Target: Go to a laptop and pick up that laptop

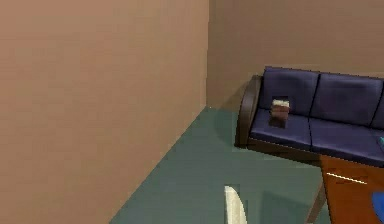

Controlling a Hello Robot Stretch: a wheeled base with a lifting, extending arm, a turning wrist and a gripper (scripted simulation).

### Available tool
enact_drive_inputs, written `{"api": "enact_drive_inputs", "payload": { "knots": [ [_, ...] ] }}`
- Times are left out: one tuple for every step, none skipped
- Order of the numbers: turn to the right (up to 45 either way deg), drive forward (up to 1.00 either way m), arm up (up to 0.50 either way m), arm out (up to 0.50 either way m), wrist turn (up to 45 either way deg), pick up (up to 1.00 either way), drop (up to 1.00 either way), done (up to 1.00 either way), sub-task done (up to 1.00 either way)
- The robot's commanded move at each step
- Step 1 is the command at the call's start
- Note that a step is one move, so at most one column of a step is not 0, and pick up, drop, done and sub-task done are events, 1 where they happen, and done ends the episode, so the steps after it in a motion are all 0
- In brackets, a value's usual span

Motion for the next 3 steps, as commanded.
{"api": "enact_drive_inputs", "payload": {
  "knots": [
    [0.0, 0.0, 0.0, 0.0, 0.0, 1.0, 0.0, 0.0, 0.0],
    [0.0, 0.0, 0.1, 0.0, 0.0, 0.0, 0.0, 0.0, 0.0],
    [0.0, 0.0, 0.0, 0.0, 0.0, 0.0, 0.0, 1.0, 0.0]
  ]
}}
